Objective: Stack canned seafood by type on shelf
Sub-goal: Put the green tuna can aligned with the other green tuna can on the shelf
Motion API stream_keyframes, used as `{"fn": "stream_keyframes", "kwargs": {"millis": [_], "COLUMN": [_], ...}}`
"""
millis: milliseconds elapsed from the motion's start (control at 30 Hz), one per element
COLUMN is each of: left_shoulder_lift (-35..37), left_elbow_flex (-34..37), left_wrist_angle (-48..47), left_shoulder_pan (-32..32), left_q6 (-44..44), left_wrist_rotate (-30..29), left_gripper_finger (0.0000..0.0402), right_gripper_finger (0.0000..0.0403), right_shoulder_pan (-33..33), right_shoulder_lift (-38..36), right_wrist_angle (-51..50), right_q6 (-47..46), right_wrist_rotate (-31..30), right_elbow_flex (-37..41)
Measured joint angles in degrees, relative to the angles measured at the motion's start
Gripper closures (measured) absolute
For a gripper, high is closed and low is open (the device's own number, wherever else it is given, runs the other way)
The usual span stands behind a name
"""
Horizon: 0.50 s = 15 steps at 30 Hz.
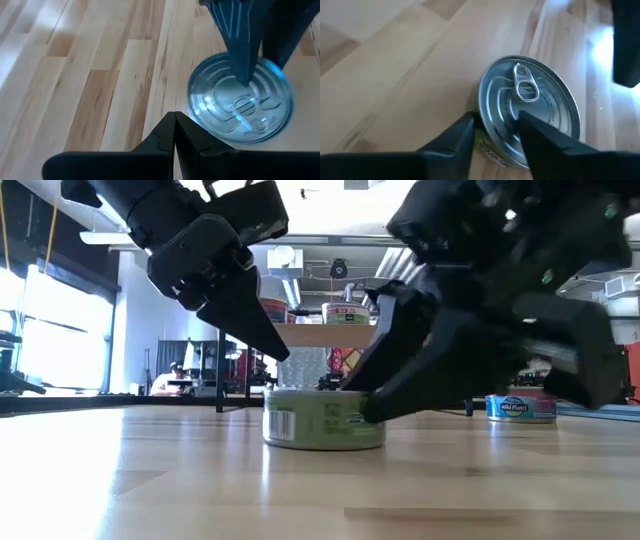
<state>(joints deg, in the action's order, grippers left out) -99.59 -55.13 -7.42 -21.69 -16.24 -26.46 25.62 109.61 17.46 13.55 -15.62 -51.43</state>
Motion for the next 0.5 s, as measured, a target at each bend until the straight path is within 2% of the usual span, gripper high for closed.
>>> {"fn": "stream_keyframes", "kwargs": {"millis": [133, 233, 367, 500], "left_shoulder_lift": [-0.02, -0.02, -0.04, -0.02], "left_elbow_flex": [0.00, 0.00, 0.00, 0.00], "left_wrist_angle": [0.00, 0.43, 4.02, 8.28], "left_shoulder_pan": [-0.37, -2.18, -5.98, -8.04], "left_q6": [1.40, 6.38, 16.39, 22.82], "left_wrist_rotate": [0.02, -0.50, -6.30, -8.79], "left_gripper_finger": [0.0401, 0.0402, 0.0402, 0.0400], "right_gripper_finger": [0.0345, 0.0391, 0.0389, 0.0400], "right_shoulder_pan": [-0.59, -0.53, -0.57, -0.92], "right_shoulder_lift": [1.64, 1.78, 0.69, -2.16], "right_wrist_angle": [0.93, 0.75, 0.72, -1.29], "right_q6": [-0.32, -2.99, -6.62, -7.82], "right_wrist_rotate": [1.07, 1.15, 1.61, 2.37], "right_elbow_flex": [-0.28, -0.27, -0.14, 0.23]}}
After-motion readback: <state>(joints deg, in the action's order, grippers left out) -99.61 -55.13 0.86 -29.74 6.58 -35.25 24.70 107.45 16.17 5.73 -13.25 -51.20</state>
